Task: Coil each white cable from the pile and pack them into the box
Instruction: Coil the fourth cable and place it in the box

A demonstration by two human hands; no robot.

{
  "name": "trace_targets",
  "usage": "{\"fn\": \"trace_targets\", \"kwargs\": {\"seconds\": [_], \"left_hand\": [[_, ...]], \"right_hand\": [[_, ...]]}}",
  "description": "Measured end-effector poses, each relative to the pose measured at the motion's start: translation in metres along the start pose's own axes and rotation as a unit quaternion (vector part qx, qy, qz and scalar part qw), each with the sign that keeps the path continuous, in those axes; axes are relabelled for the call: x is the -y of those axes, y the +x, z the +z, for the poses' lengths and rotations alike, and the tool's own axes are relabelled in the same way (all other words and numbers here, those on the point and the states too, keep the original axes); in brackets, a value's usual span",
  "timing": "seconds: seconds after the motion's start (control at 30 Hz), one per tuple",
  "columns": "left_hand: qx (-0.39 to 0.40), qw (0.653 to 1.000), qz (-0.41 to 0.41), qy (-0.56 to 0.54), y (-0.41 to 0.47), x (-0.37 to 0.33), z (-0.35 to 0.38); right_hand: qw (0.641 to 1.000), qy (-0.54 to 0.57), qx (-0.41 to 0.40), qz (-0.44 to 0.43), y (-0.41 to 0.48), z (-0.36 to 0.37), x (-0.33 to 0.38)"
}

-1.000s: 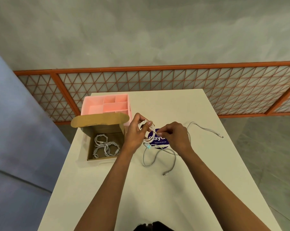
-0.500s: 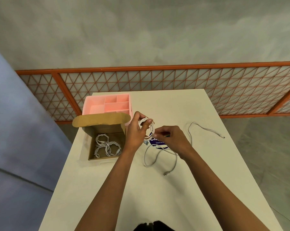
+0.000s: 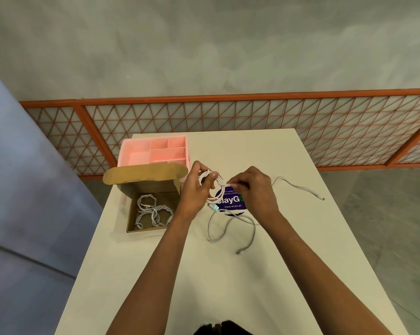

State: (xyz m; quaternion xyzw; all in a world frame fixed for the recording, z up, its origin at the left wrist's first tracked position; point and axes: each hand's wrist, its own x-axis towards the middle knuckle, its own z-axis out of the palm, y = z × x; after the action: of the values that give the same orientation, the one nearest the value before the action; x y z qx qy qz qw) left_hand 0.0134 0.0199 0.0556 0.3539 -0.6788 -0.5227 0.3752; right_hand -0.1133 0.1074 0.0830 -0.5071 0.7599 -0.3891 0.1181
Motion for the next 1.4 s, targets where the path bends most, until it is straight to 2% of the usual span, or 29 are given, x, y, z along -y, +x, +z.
{"fn": "trace_targets", "kwargs": {"seconds": [0.13,0.27,0.43,0.53,0.63,0.73,0.83,1.0,1.2,1.33,1.4], "left_hand": [[-0.025,0.999,0.014,0.02,0.001,0.004,0.006],[-0.028,0.999,0.022,0.016,0.001,0.008,0.003],[-0.005,1.0,-0.009,-0.01,-0.002,0.012,0.003],[0.004,0.998,-0.056,0.005,-0.003,0.015,0.004],[-0.041,0.985,-0.163,0.032,-0.009,0.017,0.006],[-0.028,0.972,-0.235,-0.011,-0.014,0.02,0.009],[-0.049,0.972,-0.217,-0.072,-0.014,0.02,0.014],[-0.079,0.977,-0.187,-0.063,-0.009,0.017,0.02],[-0.069,0.961,-0.222,-0.149,-0.011,0.012,0.024],[-0.063,0.96,-0.23,-0.147,-0.014,0.011,0.024],[-0.061,0.96,-0.23,-0.148,-0.015,0.011,0.023]], "right_hand": [[0.993,0.083,0.017,0.085,-0.01,0.013,0.006],[0.955,0.221,0.068,0.186,-0.012,0.015,0.013],[0.925,0.295,0.042,0.235,-0.014,0.018,0.013],[0.92,0.295,0.006,0.257,-0.013,0.02,0.009],[0.924,0.278,-0.023,0.264,-0.01,0.022,0.003],[0.919,0.285,-0.027,0.273,-0.011,0.026,0.001],[0.889,0.337,-0.012,0.311,-0.013,0.033,-0.005],[0.845,0.397,0.004,0.358,-0.012,0.041,-0.01],[0.802,0.47,0.003,0.37,-0.011,0.036,-0.008],[0.783,0.493,-0.002,0.379,-0.012,0.038,-0.011],[0.792,0.486,0.003,0.371,-0.013,0.039,-0.013]]}}
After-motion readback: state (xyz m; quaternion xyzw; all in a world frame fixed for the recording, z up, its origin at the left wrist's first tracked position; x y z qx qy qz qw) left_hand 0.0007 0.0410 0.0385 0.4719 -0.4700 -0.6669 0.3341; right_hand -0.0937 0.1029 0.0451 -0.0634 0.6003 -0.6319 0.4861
